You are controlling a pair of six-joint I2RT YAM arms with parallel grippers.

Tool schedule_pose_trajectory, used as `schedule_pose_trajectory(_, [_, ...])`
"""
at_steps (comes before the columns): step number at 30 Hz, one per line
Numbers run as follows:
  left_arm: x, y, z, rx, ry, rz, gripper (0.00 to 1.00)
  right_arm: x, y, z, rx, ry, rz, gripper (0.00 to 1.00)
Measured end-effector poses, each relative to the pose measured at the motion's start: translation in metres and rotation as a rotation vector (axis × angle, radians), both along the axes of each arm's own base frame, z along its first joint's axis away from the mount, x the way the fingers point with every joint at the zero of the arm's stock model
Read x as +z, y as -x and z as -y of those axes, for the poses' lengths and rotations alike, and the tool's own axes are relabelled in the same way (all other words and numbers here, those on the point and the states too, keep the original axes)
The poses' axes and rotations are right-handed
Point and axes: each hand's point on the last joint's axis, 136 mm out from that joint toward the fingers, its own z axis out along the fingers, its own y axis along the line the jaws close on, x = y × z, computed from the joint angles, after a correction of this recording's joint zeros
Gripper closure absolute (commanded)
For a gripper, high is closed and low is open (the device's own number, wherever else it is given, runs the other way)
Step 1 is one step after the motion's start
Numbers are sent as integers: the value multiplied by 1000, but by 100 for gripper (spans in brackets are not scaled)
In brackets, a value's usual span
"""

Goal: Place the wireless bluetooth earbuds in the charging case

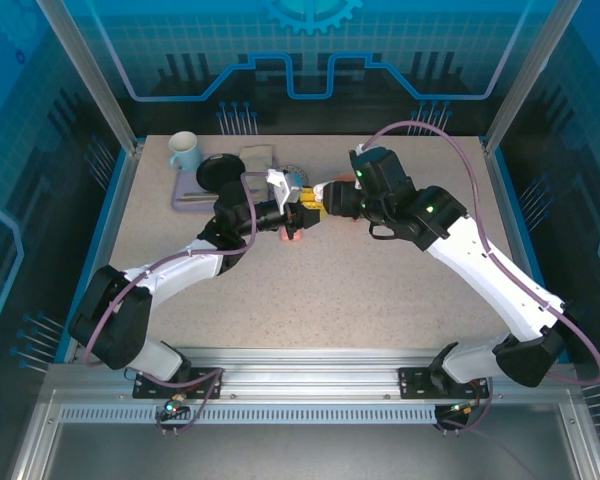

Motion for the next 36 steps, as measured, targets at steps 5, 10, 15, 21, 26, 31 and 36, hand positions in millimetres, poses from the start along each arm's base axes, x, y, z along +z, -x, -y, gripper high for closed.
schedule_pose_trajectory(5, [0, 0, 0, 0, 0, 0, 100, 1, 9, -14, 41, -28, -11, 35])
schedule_pose_trajectory(10, [0, 0, 0, 0, 0, 0, 100, 2, 15, -24, 65, -44, -14, 35])
schedule_pose_trajectory(15, [0, 0, 0, 0, 0, 0, 100, 4, 9, -15, 35, -42, -5, 35])
schedule_pose_trajectory(21, [0, 0, 0, 0, 1, 0, 100, 13, -1, 8, -33, -54, 18, 35])
schedule_pose_trajectory(26, [0, 0, 0, 0, 1, 0, 100, 8, -1, 12, -37, -56, 9, 35])
schedule_pose_trajectory(31, [0, 0, 0, 0, 1, 0, 100, -8, 1, 10, -26, -44, -29, 35])
schedule_pose_trajectory(36, [0, 0, 0, 0, 1, -2, 100, -13, 0, 5, -10, -49, -47, 36])
